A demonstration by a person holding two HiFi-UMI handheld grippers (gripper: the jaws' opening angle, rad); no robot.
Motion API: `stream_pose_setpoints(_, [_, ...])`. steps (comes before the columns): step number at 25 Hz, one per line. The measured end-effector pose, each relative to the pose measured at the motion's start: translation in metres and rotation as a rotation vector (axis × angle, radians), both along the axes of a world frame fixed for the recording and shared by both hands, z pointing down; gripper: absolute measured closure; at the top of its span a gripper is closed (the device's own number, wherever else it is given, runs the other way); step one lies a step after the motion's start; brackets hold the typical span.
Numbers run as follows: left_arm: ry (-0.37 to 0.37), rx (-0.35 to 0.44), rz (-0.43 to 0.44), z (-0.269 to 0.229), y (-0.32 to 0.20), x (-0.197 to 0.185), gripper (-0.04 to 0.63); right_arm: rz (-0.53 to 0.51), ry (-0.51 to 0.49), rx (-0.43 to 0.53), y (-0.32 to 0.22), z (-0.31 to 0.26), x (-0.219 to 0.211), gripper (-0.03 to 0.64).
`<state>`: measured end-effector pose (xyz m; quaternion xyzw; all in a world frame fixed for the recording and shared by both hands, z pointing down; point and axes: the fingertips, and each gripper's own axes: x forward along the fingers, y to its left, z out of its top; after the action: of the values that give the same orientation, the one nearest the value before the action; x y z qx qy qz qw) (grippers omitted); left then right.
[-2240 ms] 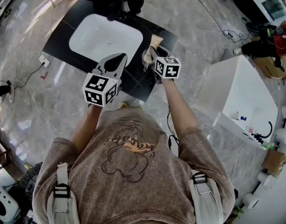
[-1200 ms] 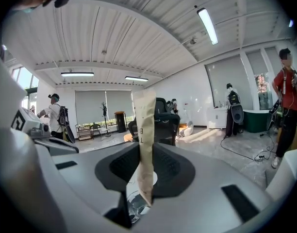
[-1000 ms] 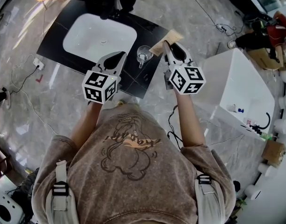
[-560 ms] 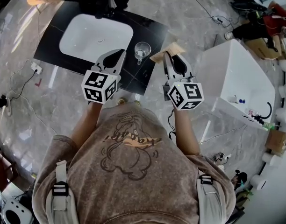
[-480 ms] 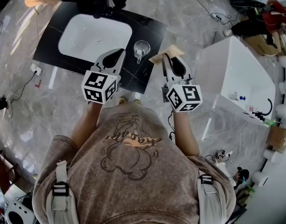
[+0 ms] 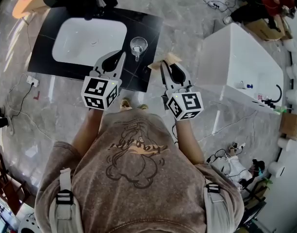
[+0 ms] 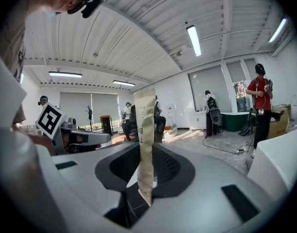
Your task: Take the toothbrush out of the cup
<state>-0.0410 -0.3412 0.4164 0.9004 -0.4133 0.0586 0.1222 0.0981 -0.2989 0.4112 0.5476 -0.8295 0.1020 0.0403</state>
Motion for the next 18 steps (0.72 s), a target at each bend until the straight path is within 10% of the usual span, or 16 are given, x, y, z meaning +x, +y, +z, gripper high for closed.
stream_pose_setpoints(18, [-0.013, 0.022, -0.138, -0.009, 0.109, 0.035, 0.578, -0.136, -0.015, 0.012, 0.086, 0.007, 0.033, 0.526])
